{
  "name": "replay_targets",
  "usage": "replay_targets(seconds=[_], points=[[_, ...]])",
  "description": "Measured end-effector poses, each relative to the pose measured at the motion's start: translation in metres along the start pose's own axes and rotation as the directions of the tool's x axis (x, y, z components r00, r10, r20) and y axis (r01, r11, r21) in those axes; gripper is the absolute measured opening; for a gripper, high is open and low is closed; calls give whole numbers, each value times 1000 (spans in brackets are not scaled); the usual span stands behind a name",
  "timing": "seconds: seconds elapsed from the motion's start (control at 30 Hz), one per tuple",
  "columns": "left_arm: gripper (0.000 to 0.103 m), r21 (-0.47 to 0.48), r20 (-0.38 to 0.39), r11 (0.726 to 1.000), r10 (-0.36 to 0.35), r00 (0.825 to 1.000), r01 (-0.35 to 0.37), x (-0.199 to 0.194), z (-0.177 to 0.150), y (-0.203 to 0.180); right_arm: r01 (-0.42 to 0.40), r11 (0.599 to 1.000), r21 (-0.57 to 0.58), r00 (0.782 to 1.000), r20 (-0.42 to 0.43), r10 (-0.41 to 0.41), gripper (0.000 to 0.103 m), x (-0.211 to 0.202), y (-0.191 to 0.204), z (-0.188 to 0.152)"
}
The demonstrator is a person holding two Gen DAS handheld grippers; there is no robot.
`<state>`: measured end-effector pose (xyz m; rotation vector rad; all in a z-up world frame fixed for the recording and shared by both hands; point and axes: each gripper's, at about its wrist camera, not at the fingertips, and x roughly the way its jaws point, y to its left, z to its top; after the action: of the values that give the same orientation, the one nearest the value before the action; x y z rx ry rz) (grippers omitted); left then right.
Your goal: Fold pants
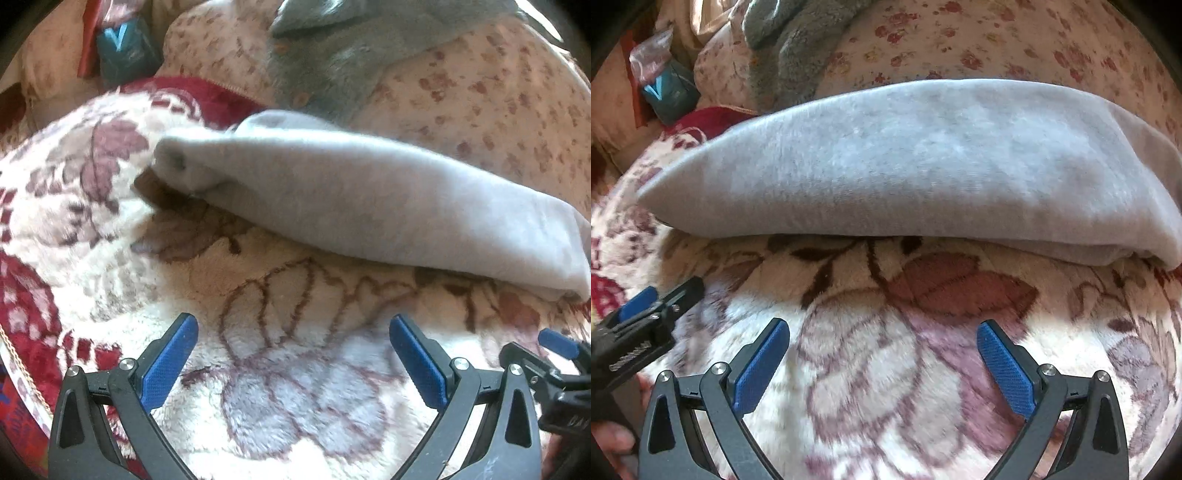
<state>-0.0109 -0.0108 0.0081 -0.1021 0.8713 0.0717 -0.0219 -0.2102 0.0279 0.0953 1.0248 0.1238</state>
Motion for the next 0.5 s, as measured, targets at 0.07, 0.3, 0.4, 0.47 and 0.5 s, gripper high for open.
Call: replay_targets(seconds=[0.07, 0.3, 0.4, 0.47, 0.5], points=[[103, 5, 12, 1000, -18, 1000, 18, -8, 2, -4, -7, 999, -34, 1000, 13, 8, 103, -11, -5, 1], [103, -6, 70, 999, -46, 997, 47, -35, 21, -13, -95, 995, -17, 990, 103, 96, 103, -56, -44, 2], [103, -7, 80, 999, -52, 995, 53, -42, 29, -16, -115, 993, -2, 985, 129, 114, 103, -72, -64, 5], [103, -7, 84, 999, -42, 996, 43, -44, 34, -19, -105, 994, -8, 982, 156, 105, 103, -84, -82, 11], [103, -8, 83, 999, -40, 996, 41, -44, 37, -20, -90, 996, -21, 980, 174, 92, 103, -89, -89, 14]])
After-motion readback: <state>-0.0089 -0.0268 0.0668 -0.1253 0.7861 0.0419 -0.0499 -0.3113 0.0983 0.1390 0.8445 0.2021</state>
